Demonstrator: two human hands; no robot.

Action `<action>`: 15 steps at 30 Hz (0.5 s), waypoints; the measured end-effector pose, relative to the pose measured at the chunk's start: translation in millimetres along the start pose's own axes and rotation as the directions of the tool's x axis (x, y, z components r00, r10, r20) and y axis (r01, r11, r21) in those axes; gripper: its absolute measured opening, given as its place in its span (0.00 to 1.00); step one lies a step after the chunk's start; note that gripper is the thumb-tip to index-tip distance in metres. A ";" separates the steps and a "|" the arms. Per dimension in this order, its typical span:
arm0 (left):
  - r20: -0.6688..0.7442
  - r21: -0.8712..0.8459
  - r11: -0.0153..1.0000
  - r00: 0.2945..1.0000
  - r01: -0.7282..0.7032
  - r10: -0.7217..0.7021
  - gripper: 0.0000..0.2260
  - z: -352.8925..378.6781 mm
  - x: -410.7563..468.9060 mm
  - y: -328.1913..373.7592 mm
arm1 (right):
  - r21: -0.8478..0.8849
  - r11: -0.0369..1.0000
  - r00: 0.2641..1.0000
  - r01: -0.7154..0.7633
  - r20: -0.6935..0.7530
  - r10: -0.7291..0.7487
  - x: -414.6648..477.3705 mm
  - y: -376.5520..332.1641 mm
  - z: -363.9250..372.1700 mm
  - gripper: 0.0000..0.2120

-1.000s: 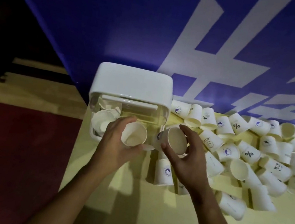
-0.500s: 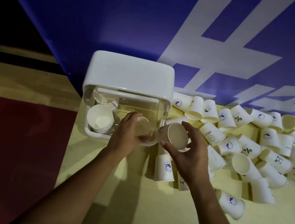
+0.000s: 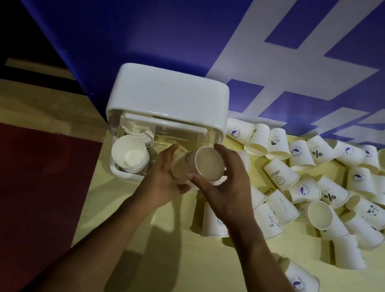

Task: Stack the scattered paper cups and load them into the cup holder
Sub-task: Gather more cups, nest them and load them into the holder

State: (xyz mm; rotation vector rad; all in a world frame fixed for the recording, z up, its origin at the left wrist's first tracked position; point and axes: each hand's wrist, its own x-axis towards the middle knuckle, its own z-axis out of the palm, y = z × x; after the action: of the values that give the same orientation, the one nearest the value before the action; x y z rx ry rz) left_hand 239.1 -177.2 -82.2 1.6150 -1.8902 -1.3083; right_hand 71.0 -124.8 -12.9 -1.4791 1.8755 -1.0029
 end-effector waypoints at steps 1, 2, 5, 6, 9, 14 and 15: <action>0.013 -0.023 0.999 0.999 0.031 -0.030 0.44 -2.6 -3.0 -0.8 | -0.004 1.000 1.000 0.015 0.017 -0.015 2.5 -2.0 5.8 0.37; 0.004 -0.025 0.998 0.998 0.059 -0.058 0.41 -3.9 -4.9 -3.2 | -0.013 0.999 0.999 0.035 0.029 -0.034 4.2 -3.0 10.8 0.37; -0.039 -0.135 0.983 0.991 0.122 -0.128 0.34 -6.4 -7.5 -9.6 | -0.076 0.993 0.995 0.094 0.044 -0.091 6.2 -0.3 24.1 0.35; -0.047 -0.242 0.961 0.988 0.133 -0.149 0.33 -7.3 -8.1 -10.1 | -0.115 0.986 0.992 0.120 0.048 -0.115 5.8 2.7 28.7 0.34; -0.080 -0.548 0.820 0.966 0.164 -0.246 0.22 -4.4 -8.4 -8.5 | -0.227 0.955 0.982 0.188 0.072 -0.176 5.1 15.9 42.4 0.35; -0.119 -0.500 0.853 0.963 0.151 -0.240 0.17 -5.7 -8.6 3.5 | -0.302 0.941 0.986 0.152 0.106 -0.125 10.6 33.7 54.2 0.38; -0.124 -0.482 0.863 0.963 0.150 -0.237 0.17 -4.9 -7.7 3.8 | -0.314 0.938 0.986 0.147 0.127 -0.112 11.4 35.1 55.6 0.39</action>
State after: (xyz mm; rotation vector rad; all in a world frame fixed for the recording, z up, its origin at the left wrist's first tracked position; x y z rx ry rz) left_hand 242.8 -172.5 -74.3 1.6202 -1.2016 -1.4987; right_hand 92.3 -143.9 -73.3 -1.8276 1.9525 -0.6763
